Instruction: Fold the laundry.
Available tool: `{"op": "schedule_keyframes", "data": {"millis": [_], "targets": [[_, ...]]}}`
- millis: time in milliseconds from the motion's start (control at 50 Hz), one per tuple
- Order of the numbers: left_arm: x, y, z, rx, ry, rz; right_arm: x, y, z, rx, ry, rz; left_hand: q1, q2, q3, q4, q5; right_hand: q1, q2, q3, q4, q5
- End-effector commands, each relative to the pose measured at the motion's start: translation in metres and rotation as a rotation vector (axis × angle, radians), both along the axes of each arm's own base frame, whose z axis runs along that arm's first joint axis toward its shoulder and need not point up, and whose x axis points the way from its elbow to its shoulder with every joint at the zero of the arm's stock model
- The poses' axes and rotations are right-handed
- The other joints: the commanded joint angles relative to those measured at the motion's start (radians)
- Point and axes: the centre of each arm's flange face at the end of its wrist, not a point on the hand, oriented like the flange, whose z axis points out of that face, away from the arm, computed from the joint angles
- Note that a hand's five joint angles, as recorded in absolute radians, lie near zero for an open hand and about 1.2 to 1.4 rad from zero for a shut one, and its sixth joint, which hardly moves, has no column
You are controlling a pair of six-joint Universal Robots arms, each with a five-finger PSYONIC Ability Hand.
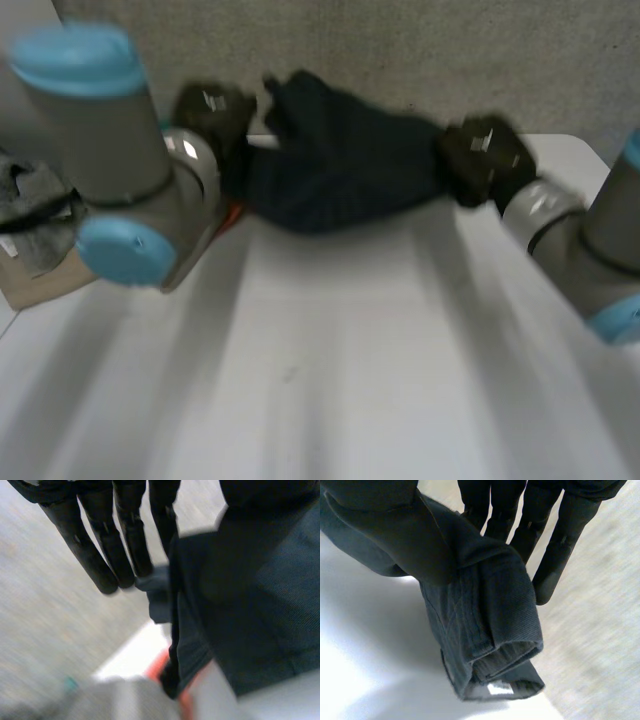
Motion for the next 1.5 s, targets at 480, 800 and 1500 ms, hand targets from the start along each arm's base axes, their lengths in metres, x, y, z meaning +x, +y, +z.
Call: {"op": "schedule_keyframes", "data": {"millis": [480,800,1500], "targets": [[0.029,0.107,-0.090,0.251,-0.228,-0.145,-0.017,0.029,-0.056,0.405,-0.024,-0.120,-0.122,-0.138,-0.141,-0.139,-0.144,0.335,0.237,0.212,0.204,0.203],[0.020,0.065,-0.129,0.272,-0.262,-0.082,-0.011,0.031,-0.055,0.475,-0.033,-0.145,-0.272,-0.288,-0.291,-0.289,-0.294,0.335,0.237,0.212,0.204,0.203],[0.022,0.060,-0.099,0.100,-0.448,-0.054,-0.023,0.051,-0.041,0.497,0.132,-0.046,0.529,0.513,0.510,0.512,0.507,0.335,0.237,0.212,0.204,0.203]]}}
